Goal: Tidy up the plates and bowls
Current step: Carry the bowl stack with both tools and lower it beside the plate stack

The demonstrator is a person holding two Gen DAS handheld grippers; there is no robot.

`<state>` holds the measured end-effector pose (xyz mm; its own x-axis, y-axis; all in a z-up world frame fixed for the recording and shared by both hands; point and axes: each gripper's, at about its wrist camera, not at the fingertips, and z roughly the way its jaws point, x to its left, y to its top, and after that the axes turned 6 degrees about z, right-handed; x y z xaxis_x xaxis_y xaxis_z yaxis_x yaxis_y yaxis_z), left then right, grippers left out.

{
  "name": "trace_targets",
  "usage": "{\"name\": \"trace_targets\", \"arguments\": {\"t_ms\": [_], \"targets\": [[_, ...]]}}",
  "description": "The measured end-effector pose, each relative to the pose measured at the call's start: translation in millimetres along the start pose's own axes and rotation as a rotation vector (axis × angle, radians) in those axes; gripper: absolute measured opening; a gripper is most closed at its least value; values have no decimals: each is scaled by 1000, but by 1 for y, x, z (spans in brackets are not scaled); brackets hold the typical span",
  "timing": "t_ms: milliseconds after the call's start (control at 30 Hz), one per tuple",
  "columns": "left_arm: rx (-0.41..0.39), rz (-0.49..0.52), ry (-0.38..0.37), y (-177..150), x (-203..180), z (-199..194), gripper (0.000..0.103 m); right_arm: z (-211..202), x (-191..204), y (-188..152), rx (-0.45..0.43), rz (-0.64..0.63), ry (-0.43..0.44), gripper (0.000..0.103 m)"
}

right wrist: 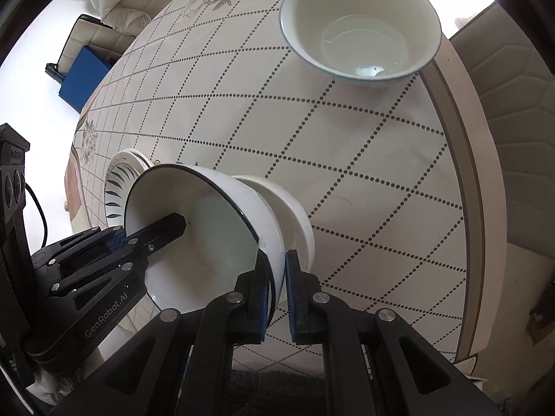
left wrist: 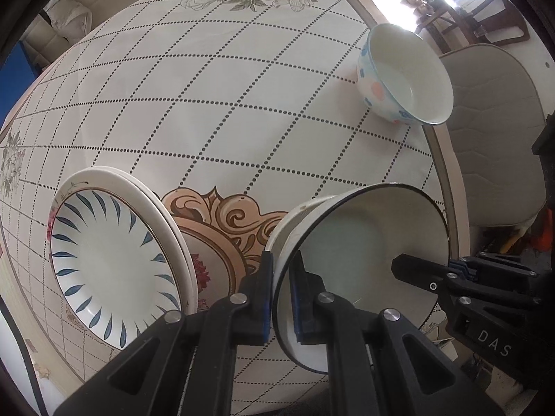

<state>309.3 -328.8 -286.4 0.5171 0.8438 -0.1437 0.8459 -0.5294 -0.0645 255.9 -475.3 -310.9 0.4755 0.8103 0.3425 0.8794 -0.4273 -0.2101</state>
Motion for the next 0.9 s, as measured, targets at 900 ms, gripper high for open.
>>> {"name": "trace_targets", "arguments": {"t_ms": [900], "targets": [[55, 0, 59, 10, -6, 31, 7, 34, 5, 7, 63, 23, -61, 13]]}}
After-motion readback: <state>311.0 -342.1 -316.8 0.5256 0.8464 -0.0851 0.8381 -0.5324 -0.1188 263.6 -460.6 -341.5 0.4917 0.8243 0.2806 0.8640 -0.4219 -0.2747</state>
